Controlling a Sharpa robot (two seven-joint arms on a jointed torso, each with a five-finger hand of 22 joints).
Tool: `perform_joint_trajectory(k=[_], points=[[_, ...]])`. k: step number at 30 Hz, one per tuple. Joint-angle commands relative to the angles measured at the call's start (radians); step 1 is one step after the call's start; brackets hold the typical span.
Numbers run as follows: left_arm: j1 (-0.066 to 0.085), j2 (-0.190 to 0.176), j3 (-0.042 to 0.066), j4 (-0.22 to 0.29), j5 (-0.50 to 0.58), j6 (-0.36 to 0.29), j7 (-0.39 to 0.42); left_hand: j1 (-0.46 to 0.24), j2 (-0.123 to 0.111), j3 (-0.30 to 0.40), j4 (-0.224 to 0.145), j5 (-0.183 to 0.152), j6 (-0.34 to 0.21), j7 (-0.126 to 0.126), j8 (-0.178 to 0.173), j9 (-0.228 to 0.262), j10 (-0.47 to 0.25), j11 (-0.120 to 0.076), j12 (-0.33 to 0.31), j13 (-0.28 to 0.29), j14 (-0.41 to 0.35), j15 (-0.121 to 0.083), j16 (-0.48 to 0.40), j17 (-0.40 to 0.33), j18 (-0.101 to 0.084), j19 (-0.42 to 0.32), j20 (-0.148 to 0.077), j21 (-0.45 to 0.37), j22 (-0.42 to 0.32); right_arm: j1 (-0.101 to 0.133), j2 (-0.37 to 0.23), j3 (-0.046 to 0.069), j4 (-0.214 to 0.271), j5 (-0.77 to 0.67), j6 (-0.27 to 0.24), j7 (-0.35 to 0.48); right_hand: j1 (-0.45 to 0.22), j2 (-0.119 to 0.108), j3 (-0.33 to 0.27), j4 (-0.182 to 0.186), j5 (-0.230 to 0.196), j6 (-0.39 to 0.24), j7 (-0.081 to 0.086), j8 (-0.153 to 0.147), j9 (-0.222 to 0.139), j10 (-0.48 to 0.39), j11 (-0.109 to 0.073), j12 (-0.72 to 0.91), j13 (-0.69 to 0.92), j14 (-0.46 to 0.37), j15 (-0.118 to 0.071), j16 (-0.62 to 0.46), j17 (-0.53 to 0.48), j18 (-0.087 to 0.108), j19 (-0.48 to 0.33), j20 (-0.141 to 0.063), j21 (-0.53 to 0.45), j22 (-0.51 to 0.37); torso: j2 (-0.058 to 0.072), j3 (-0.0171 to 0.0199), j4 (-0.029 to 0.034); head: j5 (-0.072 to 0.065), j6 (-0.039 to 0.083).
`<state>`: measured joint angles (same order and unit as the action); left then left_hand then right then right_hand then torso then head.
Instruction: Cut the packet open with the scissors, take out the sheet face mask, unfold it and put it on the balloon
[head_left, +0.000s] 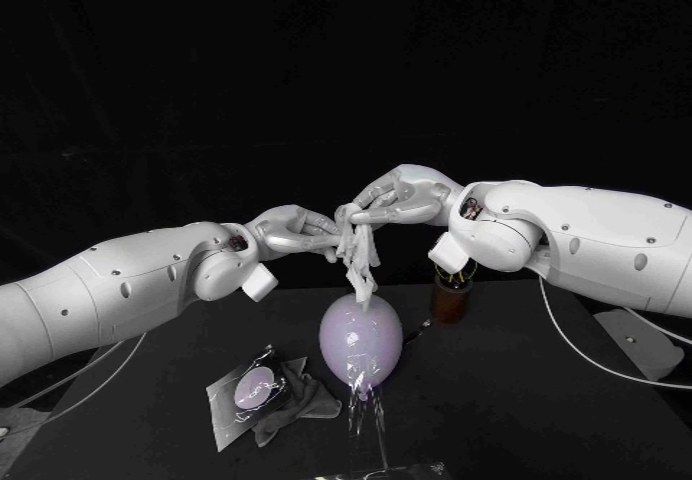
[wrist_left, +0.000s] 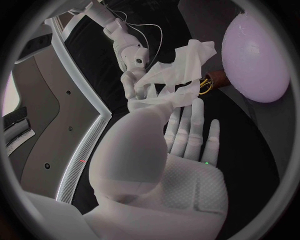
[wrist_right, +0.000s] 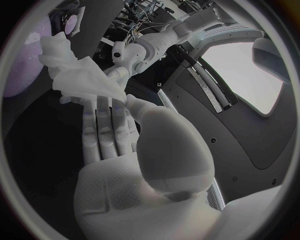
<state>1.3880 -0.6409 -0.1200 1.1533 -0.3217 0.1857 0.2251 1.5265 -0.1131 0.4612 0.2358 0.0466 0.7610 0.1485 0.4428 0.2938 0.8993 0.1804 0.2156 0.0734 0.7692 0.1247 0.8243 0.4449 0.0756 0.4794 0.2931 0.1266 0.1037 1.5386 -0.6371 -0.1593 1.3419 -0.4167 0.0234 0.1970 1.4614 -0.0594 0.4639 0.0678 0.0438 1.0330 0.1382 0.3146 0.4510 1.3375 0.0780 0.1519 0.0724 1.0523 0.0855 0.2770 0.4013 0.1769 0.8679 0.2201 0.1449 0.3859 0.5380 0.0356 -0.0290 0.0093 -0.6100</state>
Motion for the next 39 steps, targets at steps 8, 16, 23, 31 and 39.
perform_joint_trajectory(k=[8,16,23,31,39], points=[[0.000,0.003,0.001,-0.004,0.002,-0.022,0.008,-0.001,-0.036,-0.015,0.004,0.001,-0.018,0.004,-0.033,-0.014,-0.003,0.009,-0.018,-0.009,-0.003,0.012,0.011,-0.014,-0.014,0.009,0.001,-0.013,-0.008,0.001,-0.001,0.001,0.005,-0.001,0.003,0.012,-0.008,0.006,0.005,-0.002,0.005,0.003,-0.003,0.007,0.015,0.005,0.000,-0.006,0.001,0.010,-0.002,-0.007,0.002,0.007,0.008,-0.002,0.005,0.002,0.001,-0.0003,0.0005,0.000,-0.001],[0.000,0.005,0.001,-0.003,-0.016,-0.024,0.004,0.020,-0.078,-0.036,-0.020,0.001,-0.018,-0.006,-0.046,-0.021,-0.008,0.010,-0.027,-0.009,-0.006,0.013,0.017,-0.023,-0.014,0.011,0.001,-0.019,-0.014,0.001,0.000,0.001,0.005,-0.001,0.003,0.012,-0.008,0.006,0.005,-0.002,0.005,0.003,-0.003,0.007,0.015,0.005,0.000,-0.006,0.001,0.010,-0.002,-0.007,0.002,0.007,0.008,-0.002,0.005,0.002,0.000,-0.0002,0.0001,0.001,-0.002],[0.000,0.006,0.001,0.002,-0.032,-0.027,0.010,0.015,-0.091,-0.055,-0.020,0.001,-0.046,-0.025,-0.071,-0.032,-0.033,0.010,-0.042,-0.011,-0.024,0.017,0.012,-0.035,-0.015,0.001,0.001,-0.029,-0.022,0.001,0.001,0.001,0.005,-0.001,0.004,0.012,-0.008,0.006,0.005,-0.002,0.005,0.003,-0.003,0.007,0.015,0.005,0.000,-0.006,0.001,0.010,-0.002,-0.007,0.002,0.007,0.008,-0.002,0.005,0.002,0.000,-0.0004,0.0002,0.001,-0.002],[0.000,0.008,0.001,0.006,-0.039,-0.028,0.025,0.017,-0.078,-0.067,-0.018,0.001,-0.042,-0.045,-0.079,-0.038,-0.048,0.006,-0.050,-0.009,-0.041,0.015,0.010,-0.046,-0.016,-0.018,0.001,-0.041,-0.031,0.001,0.002,0.001,0.007,0.000,0.006,0.012,-0.010,0.005,0.008,-0.004,0.005,0.003,-0.003,0.008,0.016,0.007,0.000,-0.006,0.001,0.011,-0.002,-0.007,0.002,0.007,0.009,-0.002,0.006,0.002,0.000,-0.0004,-0.0003,0.002,-0.001],[0.000,0.012,0.001,0.008,-0.038,-0.019,0.044,0.027,-0.015,-0.048,-0.006,0.002,0.049,-0.040,-0.047,-0.028,-0.027,-0.001,-0.040,-0.006,-0.030,0.007,0.024,-0.053,-0.015,-0.019,0.001,-0.048,-0.037,0.001,0.002,0.001,0.011,0.000,0.007,0.011,-0.010,0.005,0.008,-0.004,0.005,0.003,-0.003,0.008,0.016,0.007,0.000,-0.006,0.001,0.011,-0.002,-0.007,0.002,0.007,0.009,-0.002,0.006,0.002,0.000,-0.0002,0.0001,0.002,-0.002]])
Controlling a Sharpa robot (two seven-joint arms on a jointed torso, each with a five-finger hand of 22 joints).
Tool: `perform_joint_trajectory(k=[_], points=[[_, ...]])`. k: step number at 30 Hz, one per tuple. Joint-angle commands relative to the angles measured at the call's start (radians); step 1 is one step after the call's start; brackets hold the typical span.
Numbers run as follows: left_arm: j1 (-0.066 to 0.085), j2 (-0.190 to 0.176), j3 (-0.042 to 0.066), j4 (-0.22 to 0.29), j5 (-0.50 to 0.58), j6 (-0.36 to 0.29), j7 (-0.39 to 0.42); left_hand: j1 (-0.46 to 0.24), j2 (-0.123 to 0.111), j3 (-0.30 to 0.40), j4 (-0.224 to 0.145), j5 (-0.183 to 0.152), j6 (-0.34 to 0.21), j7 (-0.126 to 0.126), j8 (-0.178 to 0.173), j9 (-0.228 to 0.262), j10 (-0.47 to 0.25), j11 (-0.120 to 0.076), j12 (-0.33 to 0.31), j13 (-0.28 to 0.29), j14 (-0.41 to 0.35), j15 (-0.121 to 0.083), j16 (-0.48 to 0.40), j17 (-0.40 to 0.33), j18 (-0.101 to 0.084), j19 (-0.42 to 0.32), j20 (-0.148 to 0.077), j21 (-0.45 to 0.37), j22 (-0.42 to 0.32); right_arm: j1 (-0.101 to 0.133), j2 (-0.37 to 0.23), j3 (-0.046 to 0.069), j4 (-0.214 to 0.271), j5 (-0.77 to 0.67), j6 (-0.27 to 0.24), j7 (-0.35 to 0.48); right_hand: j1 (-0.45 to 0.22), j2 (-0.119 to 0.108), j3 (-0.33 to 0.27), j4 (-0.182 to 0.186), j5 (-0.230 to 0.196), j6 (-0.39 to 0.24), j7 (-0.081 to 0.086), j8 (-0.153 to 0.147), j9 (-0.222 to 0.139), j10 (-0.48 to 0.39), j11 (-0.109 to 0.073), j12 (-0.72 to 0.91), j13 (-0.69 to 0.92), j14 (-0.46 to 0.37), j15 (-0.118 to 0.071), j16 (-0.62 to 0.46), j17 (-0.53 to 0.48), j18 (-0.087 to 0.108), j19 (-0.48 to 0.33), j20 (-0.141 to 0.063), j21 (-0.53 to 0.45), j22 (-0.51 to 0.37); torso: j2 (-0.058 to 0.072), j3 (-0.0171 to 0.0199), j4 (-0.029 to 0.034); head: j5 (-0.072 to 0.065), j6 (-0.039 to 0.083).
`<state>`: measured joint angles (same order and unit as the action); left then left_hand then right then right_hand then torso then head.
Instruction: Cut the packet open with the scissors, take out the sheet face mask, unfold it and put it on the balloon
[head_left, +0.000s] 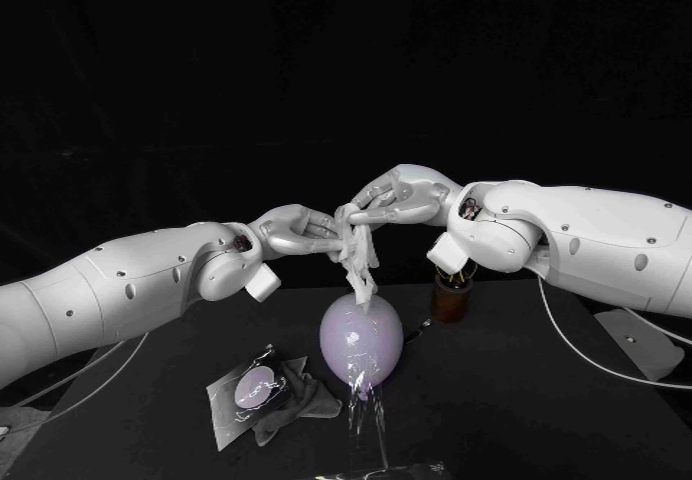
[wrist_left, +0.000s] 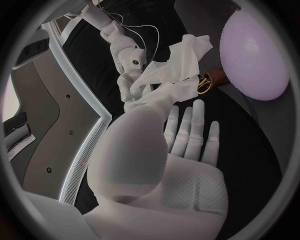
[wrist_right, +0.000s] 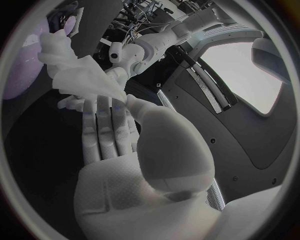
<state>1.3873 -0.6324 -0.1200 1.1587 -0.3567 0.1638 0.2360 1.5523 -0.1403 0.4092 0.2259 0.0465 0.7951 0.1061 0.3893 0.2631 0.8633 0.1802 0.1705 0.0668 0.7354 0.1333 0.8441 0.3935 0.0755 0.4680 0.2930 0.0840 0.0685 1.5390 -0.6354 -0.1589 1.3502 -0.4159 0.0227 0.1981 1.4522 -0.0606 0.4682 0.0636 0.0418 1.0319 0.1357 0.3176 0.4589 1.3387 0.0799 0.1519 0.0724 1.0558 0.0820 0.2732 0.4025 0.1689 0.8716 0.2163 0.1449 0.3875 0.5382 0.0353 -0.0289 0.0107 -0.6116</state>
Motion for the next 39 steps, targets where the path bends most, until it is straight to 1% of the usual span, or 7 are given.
perform_joint_trajectory(k=[1,4,7,14,29,35,39], points=[[0.000,0.004,0.001,0.002,-0.002,0.003,0.036,0.004,0.036,0.013,0.007,0.002,0.062,0.035,0.027,0.010,0.018,-0.017,0.009,0.001,0.003,-0.006,0.006,-0.004,-0.015,-0.008,0.001,-0.006,-0.003,0.001,0.000,0.001,0.003,-0.001,0.007,0.010,-0.001,0.006,0.004,0.000,0.007,0.004,0.000,0.005,0.008,0.006,-0.002,-0.006,0.001,0.007,0.001,-0.003,0.001,0.015,0.005,0.001,0.006,0.001,0.000,0.0000,-0.0001,0.000,0.000],[0.000,0.005,0.001,0.000,0.001,0.001,0.041,0.014,0.059,0.022,0.003,0.002,0.121,0.035,0.058,0.024,0.053,-0.014,0.022,0.004,0.005,-0.009,0.010,-0.007,-0.015,-0.008,0.001,-0.009,-0.005,0.001,-0.001,0.001,0.002,-0.001,0.007,0.009,-0.001,0.006,0.004,0.000,0.007,0.004,0.000,0.005,0.008,0.006,-0.002,-0.006,0.001,0.007,0.001,-0.003,0.001,0.015,0.005,0.001,0.006,0.001,0.000,0.0002,-0.0004,-0.001,0.001],[0.000,0.003,0.001,-0.004,0.009,-0.007,0.045,0.012,0.063,0.022,0.003,0.001,0.155,0.021,0.083,0.041,0.102,-0.011,0.037,0.005,0.014,-0.007,0.017,-0.012,-0.014,-0.009,0.001,-0.012,-0.008,0.001,-0.003,0.001,0.002,-0.001,0.005,0.009,-0.001,0.006,0.004,0.000,0.007,0.004,0.000,0.005,0.008,0.006,-0.002,-0.006,0.001,0.007,0.001,-0.003,0.001,0.015,0.005,0.001,0.006,0.001,0.000,0.0002,-0.0006,0.000,0.000],[0.000,-0.005,0.001,-0.012,0.032,-0.034,0.047,0.012,0.072,0.038,0.012,0.001,0.154,0.039,0.094,0.057,0.130,-0.030,0.032,0.000,0.018,-0.018,0.022,-0.021,-0.014,-0.006,0.001,-0.015,-0.011,0.002,-0.013,0.001,-0.001,0.000,0.003,0.005,-0.001,0.006,0.004,0.000,0.007,0.004,0.000,0.005,0.008,0.006,-0.002,-0.006,0.001,0.007,0.001,-0.003,0.001,0.015,0.005,0.001,0.006,0.001,0.000,-0.0001,0.0000,-0.001,0.002],[0.001,-0.016,0.001,-0.010,0.053,-0.058,0.048,0.020,0.068,0.059,0.013,0.002,0.147,0.052,0.105,0.074,0.134,-0.034,0.015,-0.003,0.011,-0.021,0.021,-0.032,-0.013,0.002,0.001,-0.016,-0.012,0.002,-0.015,-0.001,-0.027,-0.009,-0.004,-0.007,-0.007,0.003,0.008,-0.004,0.007,0.003,-0.001,0.008,0.010,0.007,-0.002,-0.009,0.001,0.008,0.002,-0.006,0.001,0.014,0.005,0.001,0.007,0.002,0.000,0.0001,-0.0007,-0.001,0.004],[0.003,-0.028,0.007,-0.001,0.042,-0.083,0.062,0.026,0.066,0.119,0.006,0.003,0.122,0.067,0.115,0.102,0.123,-0.024,-0.005,-0.002,-0.045,-0.005,-0.005,-0.056,-0.014,0.020,0.001,-0.016,-0.012,0.002,-0.013,-0.004,-0.045,-0.035,-0.032,-0.020,-0.012,0.000,0.010,-0.005,0.006,0.000,0.000,0.009,0.010,0.005,-0.001,-0.012,0.000,0.006,0.003,-0.009,0.001,0.014,0.004,0.001,0.007,0.003,0.000,0.0000,0.0004,-0.004,0.005],[0.014,-0.036,0.011,0.007,0.030,-0.090,0.069,0.017,0.056,0.162,-0.006,0.002,0.104,0.074,0.127,0.130,0.112,-0.016,-0.011,-0.001,-0.078,0.006,-0.016,-0.070,-0.014,0.030,0.001,-0.017,-0.012,-0.001,-0.010,-0.008,-0.057,-0.062,-0.056,-0.031,-0.014,0.000,0.011,-0.006,0.007,-0.001,0.000,0.009,0.011,0.004,-0.001,-0.014,0.000,0.005,0.003,-0.010,0.001,0.014,0.004,0.001,0.007,0.003,-0.001,0.0002,0.0000,-0.005,0.005]])
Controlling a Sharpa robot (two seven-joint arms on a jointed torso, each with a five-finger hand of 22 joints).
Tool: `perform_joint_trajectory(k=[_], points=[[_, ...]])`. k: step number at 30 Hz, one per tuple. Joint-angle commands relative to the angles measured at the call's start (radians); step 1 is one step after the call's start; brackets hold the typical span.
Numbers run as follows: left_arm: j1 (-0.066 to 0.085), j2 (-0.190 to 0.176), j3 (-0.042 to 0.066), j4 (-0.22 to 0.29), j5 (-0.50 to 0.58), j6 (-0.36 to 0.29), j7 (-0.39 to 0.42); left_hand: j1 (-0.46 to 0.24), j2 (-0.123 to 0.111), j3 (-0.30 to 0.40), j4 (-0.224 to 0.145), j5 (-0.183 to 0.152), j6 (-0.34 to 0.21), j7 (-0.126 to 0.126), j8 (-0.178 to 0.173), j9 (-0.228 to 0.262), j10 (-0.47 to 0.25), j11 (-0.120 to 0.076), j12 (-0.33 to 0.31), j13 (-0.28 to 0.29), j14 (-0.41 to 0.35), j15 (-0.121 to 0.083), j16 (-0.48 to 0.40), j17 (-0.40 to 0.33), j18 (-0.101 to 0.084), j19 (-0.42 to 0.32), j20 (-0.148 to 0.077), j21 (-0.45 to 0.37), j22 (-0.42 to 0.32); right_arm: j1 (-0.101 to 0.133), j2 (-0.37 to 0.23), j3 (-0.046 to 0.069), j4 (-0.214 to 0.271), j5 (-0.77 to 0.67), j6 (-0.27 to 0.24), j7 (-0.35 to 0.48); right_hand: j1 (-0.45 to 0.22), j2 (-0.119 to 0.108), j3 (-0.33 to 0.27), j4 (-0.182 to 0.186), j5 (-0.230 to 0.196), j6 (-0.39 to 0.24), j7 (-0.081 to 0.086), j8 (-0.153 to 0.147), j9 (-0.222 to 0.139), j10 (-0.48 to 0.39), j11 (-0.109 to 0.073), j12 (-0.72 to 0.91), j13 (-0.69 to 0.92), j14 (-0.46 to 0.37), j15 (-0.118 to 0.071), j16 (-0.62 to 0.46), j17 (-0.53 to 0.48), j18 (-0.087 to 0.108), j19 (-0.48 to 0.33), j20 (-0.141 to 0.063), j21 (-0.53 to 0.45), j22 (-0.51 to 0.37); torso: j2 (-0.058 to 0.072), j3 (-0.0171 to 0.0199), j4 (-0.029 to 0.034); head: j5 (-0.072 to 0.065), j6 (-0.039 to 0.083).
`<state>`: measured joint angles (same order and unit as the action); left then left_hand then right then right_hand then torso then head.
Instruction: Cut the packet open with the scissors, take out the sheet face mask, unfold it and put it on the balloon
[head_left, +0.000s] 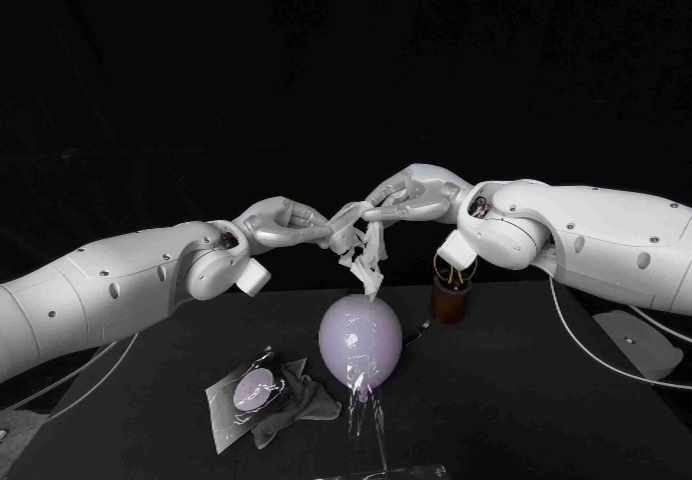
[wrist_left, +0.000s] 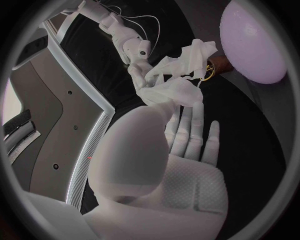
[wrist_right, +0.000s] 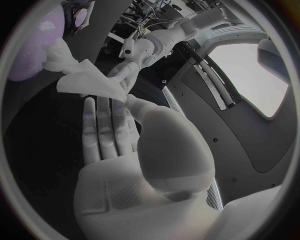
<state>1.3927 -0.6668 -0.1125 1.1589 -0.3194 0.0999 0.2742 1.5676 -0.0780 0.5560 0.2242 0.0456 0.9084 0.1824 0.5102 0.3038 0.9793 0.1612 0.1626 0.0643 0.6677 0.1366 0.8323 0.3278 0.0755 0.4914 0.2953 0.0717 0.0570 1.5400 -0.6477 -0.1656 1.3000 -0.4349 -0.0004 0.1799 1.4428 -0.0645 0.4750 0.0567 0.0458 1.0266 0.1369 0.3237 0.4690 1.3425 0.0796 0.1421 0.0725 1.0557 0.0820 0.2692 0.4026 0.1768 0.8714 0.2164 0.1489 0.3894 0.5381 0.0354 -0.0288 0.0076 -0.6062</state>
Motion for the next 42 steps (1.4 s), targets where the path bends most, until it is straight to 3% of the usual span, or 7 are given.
perform_joint_trajectory(k=[1,13,18,24,26,32,42], points=[[0.012,-0.003,0.004,0.008,-0.011,-0.025,0.031,-0.002,-0.007,0.021,-0.006,0.003,-0.012,-0.001,0.009,0.094,-0.005,0.004,-0.003,0.002,-0.014,0.004,-0.004,-0.006,-0.014,0.010,-0.001,-0.004,0.000,-0.003,0.002,-0.002,-0.010,-0.048,-0.037,-0.014,-0.005,0.004,0.004,0.001,0.003,0.005,-0.001,0.003,0.001,0.000,0.000,-0.004,0.000,0.005,0.003,-0.006,0.001,0.006,0.004,0.001,0.003,0.001,-0.001,-0.0002,-0.0002,-0.002,-0.001],[0.054,-0.008,0.007,0.012,-0.072,-0.023,-0.001,-0.031,-0.025,0.060,-0.026,0.003,-0.023,0.003,0.032,0.137,0.002,0.003,0.005,0.004,-0.033,0.007,0.005,-0.017,-0.013,0.045,-0.002,-0.001,0.004,-0.012,0.004,-0.006,-0.024,-0.072,-0.068,-0.020,-0.006,0.004,0.005,0.001,0.003,0.004,-0.001,0.003,0.001,-0.001,0.000,-0.005,0.000,0.005,0.003,-0.006,0.001,0.006,0.004,0.001,0.003,0.001,0.000,0.0000,-0.0001,-0.005,0.001],[0.063,-0.005,0.007,0.006,-0.108,-0.053,-0.017,-0.057,-0.044,0.098,-0.046,0.003,-0.017,0.000,0.036,0.156,0.026,-0.002,0.027,0.011,-0.077,0.013,0.003,-0.026,-0.005,0.185,-0.005,0.032,0.023,-0.013,0.003,-0.006,-0.025,-0.073,-0.082,-0.019,-0.008,0.003,0.006,-0.001,0.002,0.002,0.000,0.003,0.001,-0.003,0.001,-0.007,-0.001,0.004,0.004,-0.008,0.001,0.006,0.004,0.002,0.003,0.001,0.000,-0.0002,0.0001,-0.006,0.002],[0.071,0.001,0.007,0.006,-0.137,-0.098,-0.022,-0.080,-0.038,0.109,-0.055,0.003,-0.021,-0.002,0.035,0.168,0.027,-0.001,0.043,0.016,-0.112,0.018,0.008,-0.027,0.005,0.216,-0.009,0.050,0.031,-0.014,0.002,-0.007,-0.024,-0.065,-0.084,-0.020,-0.024,-0.011,0.005,-0.009,0.002,-0.016,0.009,0.000,0.001,-0.034,0.012,-0.032,-0.006,-0.004,0.010,-0.018,0.002,0.005,0.001,0.005,0.002,0.001,0.000,-0.0008,0.0002,-0.004,0.002],[0.073,0.003,0.007,0.008,-0.138,-0.109,-0.021,-0.088,-0.033,0.113,-0.059,0.003,-0.022,-0.003,0.035,0.175,0.021,0.001,0.049,0.018,-0.154,0.026,-0.003,-0.032,0.009,0.220,-0.011,0.054,0.034,-0.014,0.002,-0.007,-0.023,-0.060,-0.081,-0.022,-0.029,-0.013,0.004,-0.007,0.002,-0.020,0.011,-0.002,0.000,-0.039,0.014,-0.035,-0.006,-0.005,0.012,-0.019,0.002,0.005,0.000,0.006,0.001,0.001,0.000,-0.0006,0.0001,-0.005,0.002],[0.084,0.006,0.012,0.016,-0.124,-0.134,-0.014,-0.105,-0.026,0.113,-0.074,0.003,-0.025,0.000,0.036,0.193,0.017,0.006,0.078,0.029,-0.262,0.044,-0.020,-0.038,0.021,0.205,-0.013,0.050,0.033,-0.018,0.004,-0.008,-0.023,-0.048,-0.071,-0.027,-0.078,-0.051,-0.007,0.019,0.002,-0.085,0.050,-0.054,-0.029,-0.116,0.049,-0.078,-0.009,-0.029,0.028,-0.032,0.006,0.004,-0.015,0.018,-0.014,-0.010,0.001,0.0003,0.0001,-0.005,0.004],[0.120,0.000,0.022,0.032,-0.114,-0.154,-0.012,-0.117,-0.017,0.108,-0.091,0.003,-0.026,0.000,0.033,0.209,0.026,0.001,0.135,0.053,-0.337,0.049,-0.012,-0.036,0.035,0.181,-0.009,0.042,0.033,-0.027,0.004,-0.010,-0.029,-0.032,-0.065,-0.029,-0.081,-0.054,-0.004,0.022,0.002,-0.084,0.053,-0.060,-0.035,-0.132,0.053,-0.079,-0.009,-0.030,0.031,-0.032,0.010,0.005,-0.015,0.021,-0.018,-0.014,-0.001,0.0009,0.0002,-0.003,0.004]])
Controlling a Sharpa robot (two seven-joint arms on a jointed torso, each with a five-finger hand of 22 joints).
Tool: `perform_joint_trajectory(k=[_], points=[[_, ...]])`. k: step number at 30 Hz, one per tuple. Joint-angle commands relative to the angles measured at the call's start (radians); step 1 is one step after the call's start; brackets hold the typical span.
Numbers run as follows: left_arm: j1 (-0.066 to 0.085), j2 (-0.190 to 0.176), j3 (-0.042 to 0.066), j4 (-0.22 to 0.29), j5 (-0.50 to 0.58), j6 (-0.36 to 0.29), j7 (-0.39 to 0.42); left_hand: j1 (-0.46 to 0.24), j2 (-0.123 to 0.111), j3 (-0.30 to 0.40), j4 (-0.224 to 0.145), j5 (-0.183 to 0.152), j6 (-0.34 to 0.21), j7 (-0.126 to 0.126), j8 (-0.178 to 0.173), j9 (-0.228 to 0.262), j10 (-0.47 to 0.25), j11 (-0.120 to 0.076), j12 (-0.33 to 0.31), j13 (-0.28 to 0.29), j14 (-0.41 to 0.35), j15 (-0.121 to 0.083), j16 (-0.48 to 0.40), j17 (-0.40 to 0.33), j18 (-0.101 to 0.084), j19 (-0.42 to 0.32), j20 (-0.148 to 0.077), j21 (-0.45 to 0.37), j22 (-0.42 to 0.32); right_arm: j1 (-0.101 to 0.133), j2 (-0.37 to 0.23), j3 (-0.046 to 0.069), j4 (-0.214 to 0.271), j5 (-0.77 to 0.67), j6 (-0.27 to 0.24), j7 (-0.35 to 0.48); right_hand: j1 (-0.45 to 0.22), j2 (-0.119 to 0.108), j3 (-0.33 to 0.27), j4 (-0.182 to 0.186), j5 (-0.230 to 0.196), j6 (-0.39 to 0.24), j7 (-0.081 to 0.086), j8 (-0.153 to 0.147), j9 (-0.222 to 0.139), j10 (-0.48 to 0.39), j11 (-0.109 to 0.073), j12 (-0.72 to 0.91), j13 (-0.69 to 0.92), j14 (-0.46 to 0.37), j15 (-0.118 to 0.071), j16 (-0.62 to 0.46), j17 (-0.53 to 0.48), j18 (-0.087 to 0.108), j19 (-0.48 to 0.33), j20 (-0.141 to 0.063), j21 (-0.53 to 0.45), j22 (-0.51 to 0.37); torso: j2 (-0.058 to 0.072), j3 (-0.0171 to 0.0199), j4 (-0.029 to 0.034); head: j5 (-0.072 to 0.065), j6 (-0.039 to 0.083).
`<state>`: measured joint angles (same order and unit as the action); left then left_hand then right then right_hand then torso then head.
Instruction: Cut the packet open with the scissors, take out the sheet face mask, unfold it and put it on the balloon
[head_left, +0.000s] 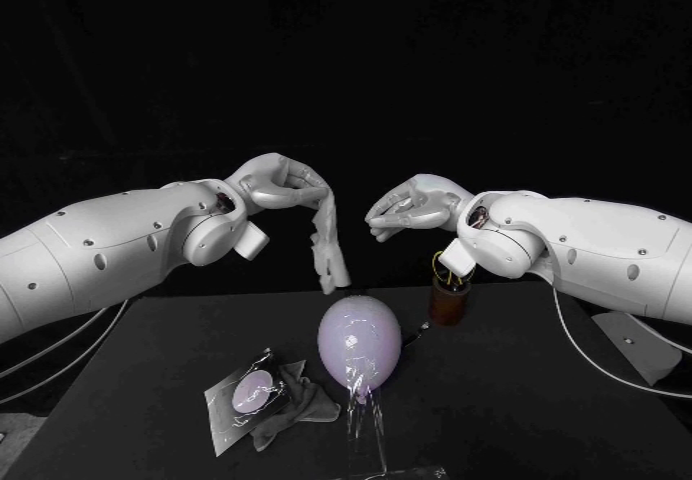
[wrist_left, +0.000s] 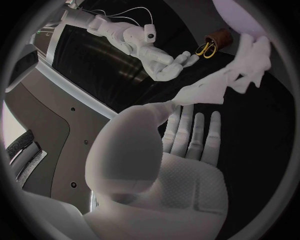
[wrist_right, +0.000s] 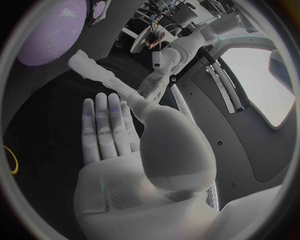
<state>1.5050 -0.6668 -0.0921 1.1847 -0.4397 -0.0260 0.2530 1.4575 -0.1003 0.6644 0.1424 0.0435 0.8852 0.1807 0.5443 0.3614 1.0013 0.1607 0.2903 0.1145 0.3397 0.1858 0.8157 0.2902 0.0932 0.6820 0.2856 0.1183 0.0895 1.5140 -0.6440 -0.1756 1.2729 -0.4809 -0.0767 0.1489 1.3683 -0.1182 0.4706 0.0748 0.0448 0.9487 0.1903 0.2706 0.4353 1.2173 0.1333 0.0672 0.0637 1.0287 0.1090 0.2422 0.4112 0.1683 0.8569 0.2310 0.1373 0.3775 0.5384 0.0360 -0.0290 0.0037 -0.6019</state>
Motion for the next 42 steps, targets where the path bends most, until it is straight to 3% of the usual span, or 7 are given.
perform_joint_trajectory(k=[1,13,23,30,35,37,42], points=[[0.010,0.000,0.002,0.008,0.006,-0.028,0.009,-0.008,0.006,0.000,-0.012,0.005,-0.002,0.002,-0.001,0.153,0.003,0.000,0.015,0.006,-0.015,0.000,0.007,0.002,0.018,-0.013,0.001,-0.005,0.000,-0.002,0.001,0.000,-0.003,0.016,0.010,0.003,-0.008,-0.002,0.000,0.005,0.003,-0.006,0.000,-0.007,-0.001,-0.007,0.000,-0.004,0.001,-0.003,0.004,-0.005,0.002,0.014,0.000,0.006,-0.006,-0.002,-0.001,0.0003,0.0005,0.001,0.001],[0.019,0.006,0.003,0.016,-0.037,-0.011,0.000,-0.009,0.010,-0.003,-0.028,0.005,0.000,0.001,-0.009,0.164,0.008,-0.008,0.073,0.035,-0.024,-0.006,0.030,0.007,0.021,-0.016,0.003,-0.003,0.003,-0.004,0.004,0.000,-0.001,0.008,-0.042,0.009,-0.022,-0.012,-0.006,0.016,0.003,-0.012,0.005,-0.016,-0.008,-0.017,0.005,-0.004,0.001,-0.005,0.006,-0.005,0.005,0.014,0.001,0.009,-0.009,-0.006,0.001,-0.0010,0.0006,0.005,0.005],[0.022,0.020,0.003,0.019,-0.188,-0.007,-0.034,-0.014,0.009,-0.010,-0.045,0.005,0.012,-0.003,-0.026,0.174,-0.016,-0.019,0.172,0.089,-0.005,-0.019,0.066,0.011,0.021,0.006,0.003,0.018,0.016,-0.004,0.000,0.002,0.048,-0.114,-0.259,0.055,-0.086,-0.057,-0.079,0.064,0.005,-0.098,0.053,-0.081,-0.042,-0.117,0.049,-0.002,0.001,-0.085,0.042,-0.025,0.007,0.009,-0.045,0.035,-0.048,-0.031,0.000,-0.0011,0.0009,0.008,0.005],[0.022,0.034,0.003,0.019,-0.252,-0.005,-0.065,-0.038,-0.018,0.034,-0.063,0.006,0.034,-0.023,-0.061,0.182,-0.005,-0.052,0.367,0.194,0.130,-0.058,0.133,0.022,0.047,0.106,-0.007,0.117,0.072,-0.002,0.004,0.007,0.096,-0.297,-0.386,0.028,-0.104,-0.060,-0.125,0.082,0.032,-0.088,0.042,-0.082,-0.047,-0.082,0.034,0.046,0.017,-0.039,0.024,0.040,0.031,0.016,-0.009,0.028,-0.032,-0.029,-0.001,0.0004,-0.0010,0.012,0.005],[0.023,0.038,0.003,0.019,-0.268,0.006,-0.085,-0.074,-0.039,0.095,-0.079,0.007,0.047,-0.024,-0.077,0.205,-0.039,-0.054,0.446,0.233,0.152,-0.061,0.134,0.017,0.042,0.096,-0.015,0.168,0.113,-0.002,0.024,0.011,0.115,-0.445,-0.416,-0.060,-0.121,-0.087,-0.170,0.098,0.175,-0.033,-0.037,-0.054,-0.038,0.159,-0.059,0.291,0.166,0.280,-0.084,0.394,0.219,-0.011,0.233,-0.104,0.133,0.055,0.000,-0.0002,0.0008,0.008,0.007],[0.023,0.040,0.003,0.019,-0.273,0.008,-0.091,-0.082,-0.042,0.111,-0.087,0.006,0.050,-0.025,-0.081,0.212,-0.045,-0.055,0.461,0.238,0.156,-0.062,0.134,0.016,0.040,0.090,-0.018,0.183,0.125,-0.002,0.035,0.012,0.120,-0.494,-0.417,-0.118,-0.118,-0.098,-0.194,0.107,0.184,-0.021,-0.076,-0.040,-0.033,0.128,-0.081,0.647,0.523,0.334,-0.100,0.801,0.560,0.007,0.290,-0.127,0.235,0.134,0.000,-0.0010,0.0004,0.007,0.006],[0.023,0.049,0.003,0.016,-0.281,0.010,-0.105,-0.107,-0.052,0.141,-0.107,0.007,0.060,-0.025,-0.090,0.234,-0.054,-0.056,0.492,0.244,0.166,-0.064,0.137,0.014,0.036,0.069,-0.024,0.226,0.161,-0.001,0.056,0.013,0.124,-0.584,-0.404,-0.257,-0.139,-0.070,-0.236,0.177,0.177,-0.012,-0.050,-0.007,-0.029,0.144,-0.073,1.189,1.119,0.413,-0.105,1.170,0.906,0.002,0.239,-0.130,0.420,0.319,0.001,-0.0027,0.0018,0.006,0.006]])
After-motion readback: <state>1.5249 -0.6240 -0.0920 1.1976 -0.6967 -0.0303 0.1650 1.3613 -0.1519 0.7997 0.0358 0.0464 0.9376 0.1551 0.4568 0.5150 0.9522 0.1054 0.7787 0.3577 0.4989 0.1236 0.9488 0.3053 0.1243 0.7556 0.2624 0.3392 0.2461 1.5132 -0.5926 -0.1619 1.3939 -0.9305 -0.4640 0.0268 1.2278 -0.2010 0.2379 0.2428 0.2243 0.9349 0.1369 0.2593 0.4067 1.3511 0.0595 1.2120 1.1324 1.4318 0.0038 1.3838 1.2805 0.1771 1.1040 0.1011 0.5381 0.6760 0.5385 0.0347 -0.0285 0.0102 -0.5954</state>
